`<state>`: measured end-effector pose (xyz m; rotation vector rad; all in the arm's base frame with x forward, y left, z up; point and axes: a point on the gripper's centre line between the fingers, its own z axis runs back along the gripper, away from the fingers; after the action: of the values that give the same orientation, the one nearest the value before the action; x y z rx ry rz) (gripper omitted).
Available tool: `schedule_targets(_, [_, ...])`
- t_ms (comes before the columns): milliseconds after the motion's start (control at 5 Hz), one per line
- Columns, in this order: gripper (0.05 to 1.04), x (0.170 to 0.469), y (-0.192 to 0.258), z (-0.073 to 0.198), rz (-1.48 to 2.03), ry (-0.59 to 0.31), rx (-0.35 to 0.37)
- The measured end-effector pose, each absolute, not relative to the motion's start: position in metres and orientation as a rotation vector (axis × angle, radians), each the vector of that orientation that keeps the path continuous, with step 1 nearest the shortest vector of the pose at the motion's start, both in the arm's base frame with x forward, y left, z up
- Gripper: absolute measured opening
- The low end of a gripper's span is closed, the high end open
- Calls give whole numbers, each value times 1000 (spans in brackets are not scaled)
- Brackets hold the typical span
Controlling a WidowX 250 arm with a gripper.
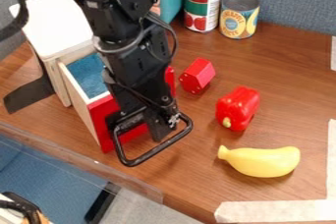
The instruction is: Take the yellow object and put it inside the drawer
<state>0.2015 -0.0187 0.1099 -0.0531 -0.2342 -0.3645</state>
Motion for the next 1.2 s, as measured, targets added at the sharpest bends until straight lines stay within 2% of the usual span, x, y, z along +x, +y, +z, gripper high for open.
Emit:
schedule_targets(200, [999,201,-19,107,-365,-220,-55])
schedule_targets(600, [999,222,-60,92,-636,-167,-46])
schedule_targets(1200, [999,247,-119,78,-941,-211,-20])
